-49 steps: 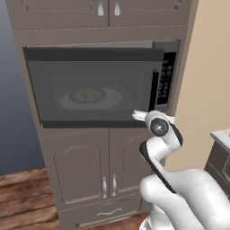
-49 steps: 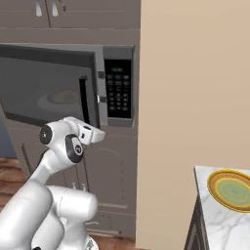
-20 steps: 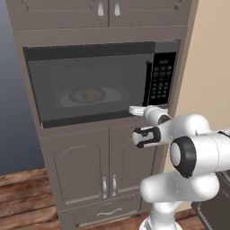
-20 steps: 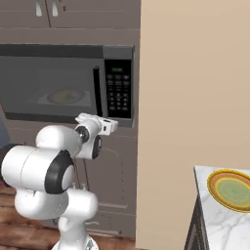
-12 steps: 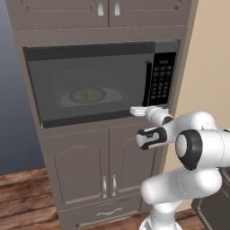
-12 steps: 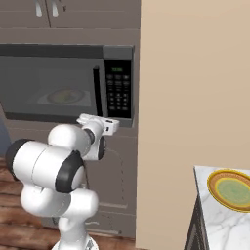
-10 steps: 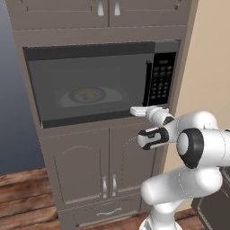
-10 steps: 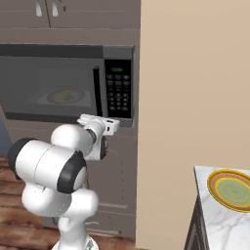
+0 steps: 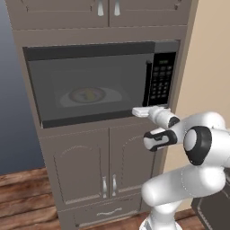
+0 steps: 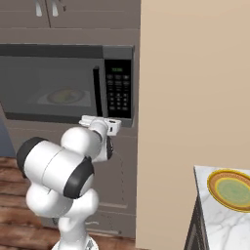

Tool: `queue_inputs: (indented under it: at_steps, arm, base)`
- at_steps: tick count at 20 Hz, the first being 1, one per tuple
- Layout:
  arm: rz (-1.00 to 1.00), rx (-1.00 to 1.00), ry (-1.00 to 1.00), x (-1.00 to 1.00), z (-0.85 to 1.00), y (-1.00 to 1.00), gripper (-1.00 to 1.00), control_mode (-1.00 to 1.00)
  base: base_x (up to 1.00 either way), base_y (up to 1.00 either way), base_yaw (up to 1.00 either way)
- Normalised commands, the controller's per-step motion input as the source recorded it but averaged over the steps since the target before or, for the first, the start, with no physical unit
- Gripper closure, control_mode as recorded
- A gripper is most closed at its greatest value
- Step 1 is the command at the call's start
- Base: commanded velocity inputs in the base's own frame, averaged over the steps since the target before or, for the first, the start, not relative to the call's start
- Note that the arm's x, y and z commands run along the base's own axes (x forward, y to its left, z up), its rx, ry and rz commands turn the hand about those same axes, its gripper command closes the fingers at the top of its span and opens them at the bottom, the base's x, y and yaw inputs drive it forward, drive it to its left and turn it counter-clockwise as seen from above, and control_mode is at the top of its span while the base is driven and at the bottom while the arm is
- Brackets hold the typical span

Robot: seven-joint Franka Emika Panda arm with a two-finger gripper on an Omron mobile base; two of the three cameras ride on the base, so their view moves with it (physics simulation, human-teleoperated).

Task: Pick the corn from the counter and place it in the microwave. Then turn on the microwave.

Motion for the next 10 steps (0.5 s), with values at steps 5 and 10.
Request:
queue_inputs:
  at_steps: [5, 10]
  arm:
    - [0.00, 0.00, 0.00, -0.01, 0.09, 0.13, -1.00, -1.00]
    - [0.00, 0.00, -0.02, -0.12, 0.15, 0.17, -1.00, -1.00]
  base:
    - [0.00, 0.00, 0.00]
    - [0.00, 0.00, 0.00]
